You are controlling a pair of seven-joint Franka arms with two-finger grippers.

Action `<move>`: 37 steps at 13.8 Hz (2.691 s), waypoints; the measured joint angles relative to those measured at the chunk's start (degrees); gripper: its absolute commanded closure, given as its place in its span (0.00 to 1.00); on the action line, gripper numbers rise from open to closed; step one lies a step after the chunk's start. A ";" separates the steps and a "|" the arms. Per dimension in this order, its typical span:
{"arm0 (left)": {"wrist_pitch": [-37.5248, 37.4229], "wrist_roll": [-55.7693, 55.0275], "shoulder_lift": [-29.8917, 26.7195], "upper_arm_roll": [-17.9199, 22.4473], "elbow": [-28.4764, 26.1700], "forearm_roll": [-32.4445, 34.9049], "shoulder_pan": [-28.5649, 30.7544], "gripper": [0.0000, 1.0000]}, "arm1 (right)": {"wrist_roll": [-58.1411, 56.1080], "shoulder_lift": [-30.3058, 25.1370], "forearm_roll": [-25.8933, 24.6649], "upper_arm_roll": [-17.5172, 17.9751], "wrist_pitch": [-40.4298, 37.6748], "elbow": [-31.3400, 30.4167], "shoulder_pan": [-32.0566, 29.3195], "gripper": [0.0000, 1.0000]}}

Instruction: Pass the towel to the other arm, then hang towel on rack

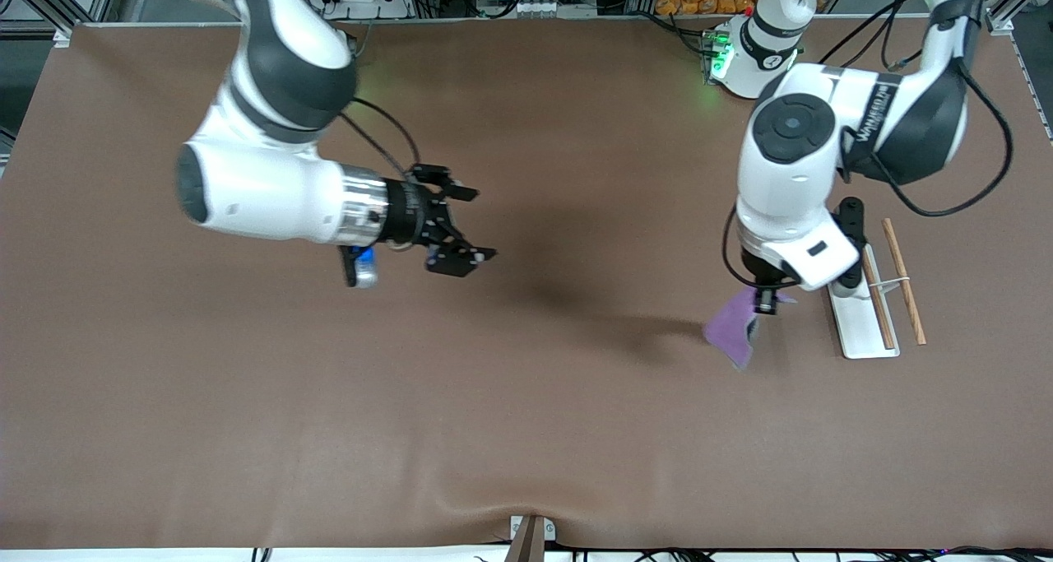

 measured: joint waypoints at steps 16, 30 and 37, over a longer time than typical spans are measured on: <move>-7.18 -25.67 0.79 -0.01 -0.46 0.12 15.72 1.00 | -60.49 -7.86 -34.92 -0.12 -24.00 -0.13 -18.63 0.00; -22.17 -46.47 1.52 0.61 1.68 -1.51 21.74 1.00 | -75.35 -25.27 -42.68 -0.03 -13.64 -16.94 -24.45 0.00; -22.24 -45.15 2.35 1.30 1.63 -0.93 30.30 1.00 | -75.77 -24.44 -42.71 0.28 -13.84 -14.20 -25.05 0.00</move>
